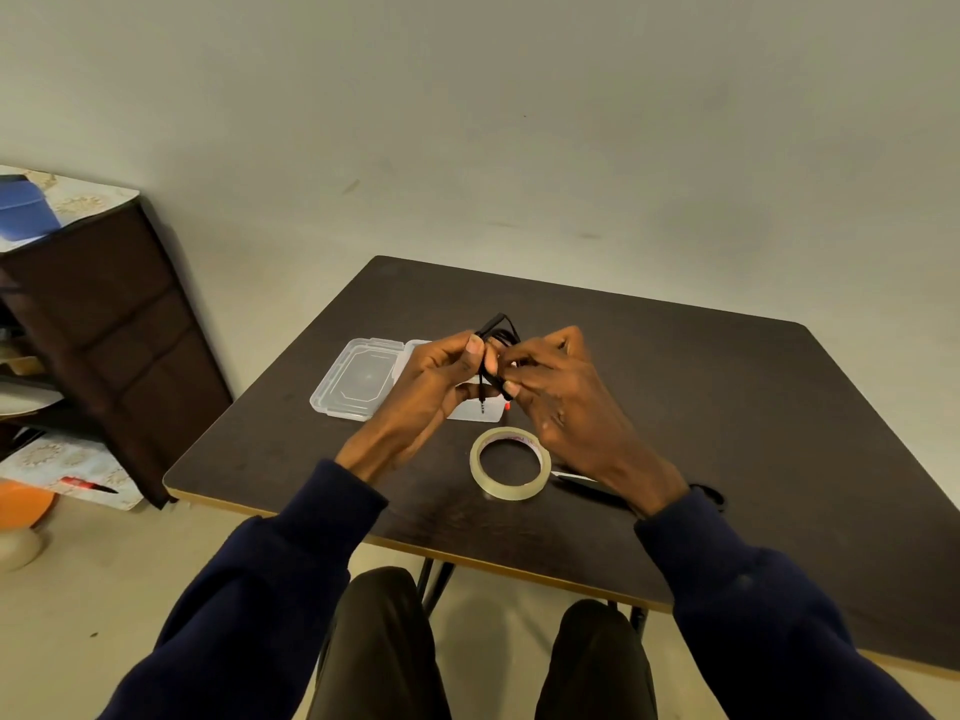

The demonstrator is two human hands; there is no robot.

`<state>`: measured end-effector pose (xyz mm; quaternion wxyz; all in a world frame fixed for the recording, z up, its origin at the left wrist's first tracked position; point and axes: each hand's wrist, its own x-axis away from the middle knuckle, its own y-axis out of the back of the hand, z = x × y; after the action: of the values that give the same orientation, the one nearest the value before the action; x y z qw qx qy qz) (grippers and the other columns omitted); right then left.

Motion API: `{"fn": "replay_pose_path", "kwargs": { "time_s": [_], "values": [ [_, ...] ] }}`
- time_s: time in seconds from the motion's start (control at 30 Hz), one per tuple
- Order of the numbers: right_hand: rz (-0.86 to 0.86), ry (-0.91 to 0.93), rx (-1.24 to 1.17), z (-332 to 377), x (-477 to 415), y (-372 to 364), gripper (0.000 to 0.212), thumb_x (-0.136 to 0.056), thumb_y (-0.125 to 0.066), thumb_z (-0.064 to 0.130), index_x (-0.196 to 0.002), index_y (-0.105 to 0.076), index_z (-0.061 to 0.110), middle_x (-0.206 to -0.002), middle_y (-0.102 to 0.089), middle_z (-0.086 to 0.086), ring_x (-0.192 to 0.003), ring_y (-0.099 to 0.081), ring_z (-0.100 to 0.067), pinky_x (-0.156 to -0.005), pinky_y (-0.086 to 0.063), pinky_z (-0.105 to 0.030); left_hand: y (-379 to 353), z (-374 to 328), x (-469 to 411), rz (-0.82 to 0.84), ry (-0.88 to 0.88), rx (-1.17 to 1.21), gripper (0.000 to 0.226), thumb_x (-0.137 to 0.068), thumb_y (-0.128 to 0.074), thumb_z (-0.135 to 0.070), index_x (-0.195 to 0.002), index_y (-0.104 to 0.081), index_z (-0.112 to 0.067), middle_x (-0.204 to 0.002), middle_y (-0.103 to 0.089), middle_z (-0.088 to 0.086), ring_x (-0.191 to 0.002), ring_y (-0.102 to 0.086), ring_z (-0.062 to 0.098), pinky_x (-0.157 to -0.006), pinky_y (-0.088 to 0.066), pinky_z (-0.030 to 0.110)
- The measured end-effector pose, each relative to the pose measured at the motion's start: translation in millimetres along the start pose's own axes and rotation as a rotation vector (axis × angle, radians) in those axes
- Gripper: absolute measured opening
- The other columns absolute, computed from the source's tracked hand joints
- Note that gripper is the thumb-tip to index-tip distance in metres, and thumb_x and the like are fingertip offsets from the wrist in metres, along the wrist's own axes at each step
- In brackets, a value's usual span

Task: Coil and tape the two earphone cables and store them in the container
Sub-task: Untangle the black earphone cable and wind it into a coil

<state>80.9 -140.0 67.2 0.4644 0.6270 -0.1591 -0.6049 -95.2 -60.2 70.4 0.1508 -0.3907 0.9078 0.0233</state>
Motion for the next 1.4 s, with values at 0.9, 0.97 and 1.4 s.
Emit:
{"fn": "replay_pose_path", "kwargs": {
  "time_s": [0.9,0.97,1.4],
  "values": [
    [-0.451,-0.636,-0.540,16.5,12.1,-4.6,0.015,-0.093,-0.067,0.006,-0.104,-0.072,0.013,-0.102,-0.073,0.002,-0.095,-0.068,-0.011,-0.086,-0.059,-0.034,-4.1,-0.6,-2.4,-0.154,-0.032,0.028,0.034,-0.105,-0.044,-0.022,-0.106,-0.064,0.005,-0.111,-0.074,0.015,-0.109,-0.070,0.027,-0.093,-0.056,0.035],
    [-0.413,-0.785,-0.752,22.9,12.6,-11.4,0.016,-0.091,-0.070,0.007,-0.107,-0.068,0.011,-0.100,-0.073,-0.003,-0.093,-0.071,-0.018,-0.084,-0.061,-0.040,-5.1,-1.2,-2.8,-0.178,-0.038,0.036,0.033,-0.105,-0.042,-0.022,-0.106,-0.066,0.002,-0.112,-0.073,0.017,-0.109,-0.069,0.029,-0.097,-0.055,0.039],
    [-0.200,-0.925,-1.413,64.4,-2.9,-26.7,0.023,-0.090,-0.072,0.010,-0.107,-0.071,-0.006,-0.096,-0.076,-0.021,-0.083,-0.075,-0.025,-0.076,-0.063,-0.032,-3.7,-3.2,4.4,-0.181,-0.013,0.076,0.040,-0.107,-0.042,-0.026,-0.117,-0.065,0.004,-0.119,-0.071,0.015,-0.116,-0.066,0.028,-0.102,-0.051,0.041]
  ]
}}
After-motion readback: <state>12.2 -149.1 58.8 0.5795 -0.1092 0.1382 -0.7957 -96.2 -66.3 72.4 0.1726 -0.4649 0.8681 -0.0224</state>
